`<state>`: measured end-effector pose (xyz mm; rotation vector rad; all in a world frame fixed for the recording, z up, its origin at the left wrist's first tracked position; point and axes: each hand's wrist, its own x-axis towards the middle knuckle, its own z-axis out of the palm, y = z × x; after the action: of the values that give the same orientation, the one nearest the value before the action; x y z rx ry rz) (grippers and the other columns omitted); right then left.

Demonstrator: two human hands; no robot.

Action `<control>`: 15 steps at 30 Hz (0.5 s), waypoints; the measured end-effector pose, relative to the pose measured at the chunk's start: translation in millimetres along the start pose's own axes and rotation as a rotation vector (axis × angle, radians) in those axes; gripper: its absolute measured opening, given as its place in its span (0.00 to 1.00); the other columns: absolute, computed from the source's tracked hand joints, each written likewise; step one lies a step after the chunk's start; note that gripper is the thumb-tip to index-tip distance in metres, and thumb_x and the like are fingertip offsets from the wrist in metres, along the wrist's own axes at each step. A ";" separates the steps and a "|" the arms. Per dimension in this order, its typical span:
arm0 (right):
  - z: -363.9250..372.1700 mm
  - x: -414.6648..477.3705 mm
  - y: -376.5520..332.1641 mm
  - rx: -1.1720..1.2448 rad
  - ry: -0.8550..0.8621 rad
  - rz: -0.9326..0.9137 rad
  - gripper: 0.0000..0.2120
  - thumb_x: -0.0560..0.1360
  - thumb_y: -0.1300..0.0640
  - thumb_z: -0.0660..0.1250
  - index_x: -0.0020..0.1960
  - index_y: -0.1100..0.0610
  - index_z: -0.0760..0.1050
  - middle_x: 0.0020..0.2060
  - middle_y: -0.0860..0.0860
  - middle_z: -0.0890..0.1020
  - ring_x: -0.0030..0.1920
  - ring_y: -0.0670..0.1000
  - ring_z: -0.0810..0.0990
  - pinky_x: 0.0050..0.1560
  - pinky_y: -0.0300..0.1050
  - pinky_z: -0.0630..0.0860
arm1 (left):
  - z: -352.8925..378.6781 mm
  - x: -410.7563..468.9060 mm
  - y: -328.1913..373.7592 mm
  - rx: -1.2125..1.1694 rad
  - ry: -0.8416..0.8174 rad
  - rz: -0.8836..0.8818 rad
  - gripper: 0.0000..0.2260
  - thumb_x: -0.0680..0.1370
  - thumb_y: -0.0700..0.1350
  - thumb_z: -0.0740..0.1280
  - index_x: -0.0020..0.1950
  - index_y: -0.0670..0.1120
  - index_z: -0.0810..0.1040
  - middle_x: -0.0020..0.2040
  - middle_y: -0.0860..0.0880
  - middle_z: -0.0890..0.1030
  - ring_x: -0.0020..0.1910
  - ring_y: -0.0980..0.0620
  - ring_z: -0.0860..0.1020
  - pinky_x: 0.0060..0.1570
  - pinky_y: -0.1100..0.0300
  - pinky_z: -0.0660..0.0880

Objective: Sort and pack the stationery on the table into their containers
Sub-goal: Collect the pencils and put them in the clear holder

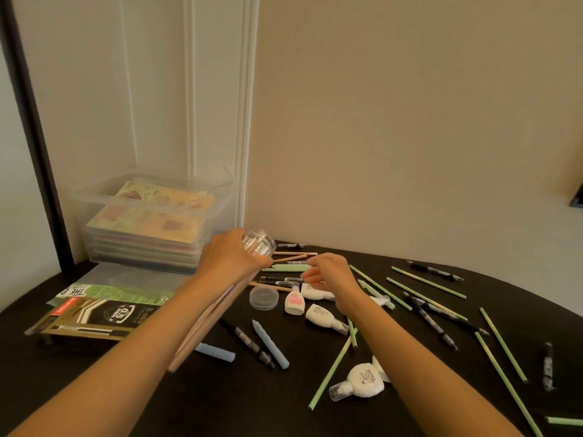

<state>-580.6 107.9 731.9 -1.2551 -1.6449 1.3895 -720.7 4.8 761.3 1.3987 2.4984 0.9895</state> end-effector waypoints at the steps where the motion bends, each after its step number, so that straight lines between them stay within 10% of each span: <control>1: 4.9 3.6 5.2 -0.048 -0.024 0.017 0.05 0.79 0.60 0.60 0.50 0.58 0.74 0.36 0.53 0.80 0.35 0.46 0.78 0.38 0.37 0.76 | -2.4 3.6 -3.4 0.014 0.009 -0.011 0.28 0.69 0.57 0.73 0.64 0.46 0.72 0.58 0.46 0.78 0.51 0.49 0.75 0.45 0.60 0.70; 9: 74.4 54.2 13.4 -0.685 -0.203 -0.340 0.10 0.77 0.61 0.62 0.56 0.58 0.79 0.54 0.55 0.80 0.54 0.52 0.78 0.58 0.47 0.75 | -9.7 42.2 -41.7 0.110 0.039 -0.077 0.30 0.66 0.58 0.73 0.63 0.46 0.72 0.58 0.46 0.77 0.54 0.47 0.75 0.47 0.58 0.70; 15: 112.1 81.6 13.2 -1.174 -0.309 -0.470 0.11 0.74 0.58 0.67 0.55 0.61 0.78 0.52 0.57 0.79 0.55 0.55 0.76 0.54 0.49 0.76 | -7.1 61.4 -56.3 0.114 0.008 -0.083 0.28 0.66 0.57 0.74 0.61 0.46 0.73 0.55 0.47 0.78 0.52 0.48 0.75 0.43 0.59 0.68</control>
<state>-706.3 143.9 683.8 -1.0589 -2.9080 0.2406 -799.1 29.8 746.5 1.3105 2.6330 0.8520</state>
